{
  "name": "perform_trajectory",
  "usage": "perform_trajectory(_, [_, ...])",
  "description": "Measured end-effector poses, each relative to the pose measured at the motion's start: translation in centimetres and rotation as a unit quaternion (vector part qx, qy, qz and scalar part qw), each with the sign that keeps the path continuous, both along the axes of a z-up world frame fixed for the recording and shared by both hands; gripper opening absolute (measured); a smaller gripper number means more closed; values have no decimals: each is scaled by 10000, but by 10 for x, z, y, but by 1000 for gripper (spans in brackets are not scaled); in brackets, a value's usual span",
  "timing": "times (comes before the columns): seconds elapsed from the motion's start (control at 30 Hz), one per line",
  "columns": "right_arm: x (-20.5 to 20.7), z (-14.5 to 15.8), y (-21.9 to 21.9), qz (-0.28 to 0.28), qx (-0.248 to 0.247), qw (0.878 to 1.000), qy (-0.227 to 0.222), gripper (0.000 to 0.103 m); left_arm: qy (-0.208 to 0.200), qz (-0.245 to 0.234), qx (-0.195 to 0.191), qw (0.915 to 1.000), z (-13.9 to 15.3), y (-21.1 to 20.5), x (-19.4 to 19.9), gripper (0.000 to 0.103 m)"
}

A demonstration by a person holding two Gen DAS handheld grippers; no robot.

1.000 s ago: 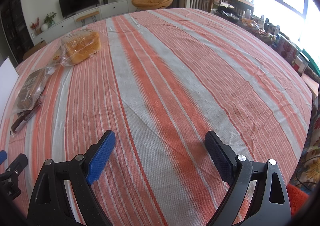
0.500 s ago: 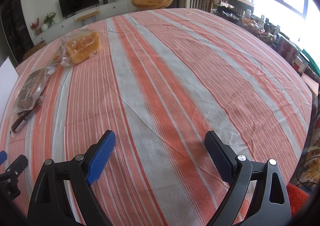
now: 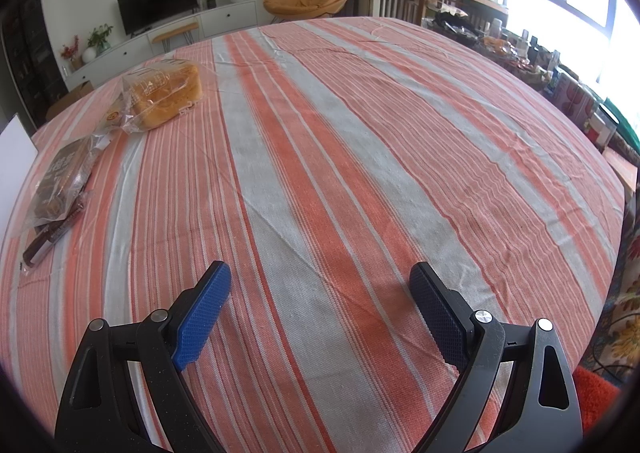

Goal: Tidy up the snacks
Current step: 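Lower the left tool onto the hawthorn cake bag and grasp it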

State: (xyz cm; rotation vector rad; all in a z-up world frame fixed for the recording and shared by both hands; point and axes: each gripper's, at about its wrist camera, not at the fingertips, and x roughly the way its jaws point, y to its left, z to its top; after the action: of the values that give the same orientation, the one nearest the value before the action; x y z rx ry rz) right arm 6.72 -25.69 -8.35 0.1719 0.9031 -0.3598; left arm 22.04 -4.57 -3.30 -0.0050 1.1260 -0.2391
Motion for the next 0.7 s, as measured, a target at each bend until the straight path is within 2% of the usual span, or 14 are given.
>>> perform_trajectory(0.13, [0, 0, 0, 1, -1, 10000, 0, 93, 235, -360, 1105, 9929, -29, -42, 33, 102])
perform_trajectory(0.2, [0, 0, 0, 1, -1, 10000, -1, 93, 418, -361, 1386, 9888, -45, -49, 45, 102])
perform_trajectory(0.23, [0, 0, 0, 1, -1, 10000, -1, 93, 505, -323, 1396, 9884, -52, -48, 51, 102])
perform_trajectory(0.27, [0, 0, 0, 1, -1, 10000, -1, 93, 573, -278, 1321, 9892, -56, -46, 55, 96])
perform_trajectory(0.3, [0, 0, 0, 2, 0, 10000, -1, 93, 583, -227, 1157, 9913, -57, -40, 57, 69])
perform_trajectory(0.33, [0, 0, 0, 2, 0, 10000, -2, 93, 578, -170, 925, 9939, -54, -34, 58, 64])
perform_trajectory(0.4, [0, 0, 0, 2, -1, 10000, -2, 93, 406, -15, 535, 9977, -42, -22, 55, 48])
perform_trajectory(0.57, [0, 0, 0, 3, -1, 10000, -2, 93, 157, 161, -229, 9995, 1, 19, 32, 48])
perform_trajectory(0.63, [0, 0, 0, 3, -1, 10000, -2, 93, -3, 230, -164, 9996, 16, 33, 13, 48])
perform_trajectory(0.7, [0, 0, 0, 3, -2, 10000, -2, 93, -167, 347, 235, 9990, 17, 44, -5, 48])
